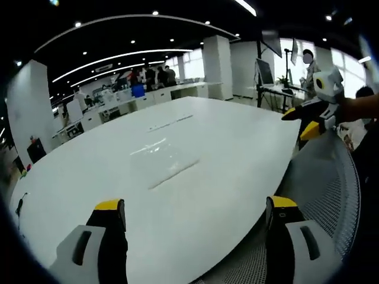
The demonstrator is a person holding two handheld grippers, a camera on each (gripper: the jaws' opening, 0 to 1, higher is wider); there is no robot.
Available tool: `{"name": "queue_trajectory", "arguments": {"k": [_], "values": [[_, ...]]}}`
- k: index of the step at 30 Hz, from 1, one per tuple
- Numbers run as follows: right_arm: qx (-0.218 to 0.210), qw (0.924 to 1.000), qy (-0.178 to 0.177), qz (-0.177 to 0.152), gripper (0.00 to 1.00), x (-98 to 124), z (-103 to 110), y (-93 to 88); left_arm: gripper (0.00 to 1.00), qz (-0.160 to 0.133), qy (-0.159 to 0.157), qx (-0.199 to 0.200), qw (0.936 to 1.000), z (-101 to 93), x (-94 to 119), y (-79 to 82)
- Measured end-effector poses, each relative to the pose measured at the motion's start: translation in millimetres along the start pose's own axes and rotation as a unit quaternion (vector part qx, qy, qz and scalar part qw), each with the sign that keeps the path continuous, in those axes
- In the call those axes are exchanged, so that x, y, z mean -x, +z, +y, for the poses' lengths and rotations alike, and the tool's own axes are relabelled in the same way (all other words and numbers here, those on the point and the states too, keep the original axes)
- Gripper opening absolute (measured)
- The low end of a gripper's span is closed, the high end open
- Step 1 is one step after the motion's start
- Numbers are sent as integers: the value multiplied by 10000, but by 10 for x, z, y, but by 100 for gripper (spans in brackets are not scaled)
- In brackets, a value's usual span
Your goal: Open the resealable bag by pulling the two sides of the seal apart until the entire bag opening is separated and visibly accessible.
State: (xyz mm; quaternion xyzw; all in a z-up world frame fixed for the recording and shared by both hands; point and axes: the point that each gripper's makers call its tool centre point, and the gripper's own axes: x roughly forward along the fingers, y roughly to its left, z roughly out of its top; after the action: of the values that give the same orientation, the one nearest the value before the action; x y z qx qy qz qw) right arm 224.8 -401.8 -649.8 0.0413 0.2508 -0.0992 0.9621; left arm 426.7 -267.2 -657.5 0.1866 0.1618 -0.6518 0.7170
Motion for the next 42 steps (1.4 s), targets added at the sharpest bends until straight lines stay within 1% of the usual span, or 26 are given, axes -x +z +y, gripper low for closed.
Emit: {"name": "queue_trajectory", "arguments": {"k": [2,7,9,10,11,13,15,17,20,24,25,27,31,33,42], "values": [[-2,10000,13,-14,67,1,12,2,96,11,-10,33,10000,-18,0,-22],[41,10000,91,6,68,-13,62,-17,97,-22,-34,119,9999,-59,16,-8],[63,9999,101,-37,70,-20,79,-2,99,-212,33,308,9993,-40,45,66],[64,9999,111,-62,71,-21,87,7,99,-354,26,510,9981,-41,55,111],[57,9999,119,-87,72,-23,93,16,99,-418,18,604,9973,-40,66,132],[45,9998,139,-139,73,-28,106,35,99,-458,33,642,9969,-28,86,126],[47,9997,181,-133,72,-44,122,30,99,-457,35,647,9968,-30,84,103],[101,9998,170,-49,72,-60,118,-12,99,-460,39,646,9968,-33,82,82],[58,9998,198,-15,73,-57,128,-29,99,-434,25,670,9968,-40,72,53],[21,9998,179,-15,72,-48,115,-40,99,-412,-39,706,9966,-87,56,36],[8,9998,186,30,72,-49,114,-57,99,-399,-66,708,9967,-105,46,22],[18,9998,183,43,72,-51,111,-65,99,-356,-121,666,9971,-142,34,2],[5,9998,205,30,72,-49,122,-61,99,-366,-101,588,9975,-158,45,27],[9,9998,214,31,72,-52,124,-62,99,-392,-107,636,9971,-160,44,37],[52,9996,268,27,72,-82,137,-45,98,-341,-72,647,9973,-140,34,3]]}}
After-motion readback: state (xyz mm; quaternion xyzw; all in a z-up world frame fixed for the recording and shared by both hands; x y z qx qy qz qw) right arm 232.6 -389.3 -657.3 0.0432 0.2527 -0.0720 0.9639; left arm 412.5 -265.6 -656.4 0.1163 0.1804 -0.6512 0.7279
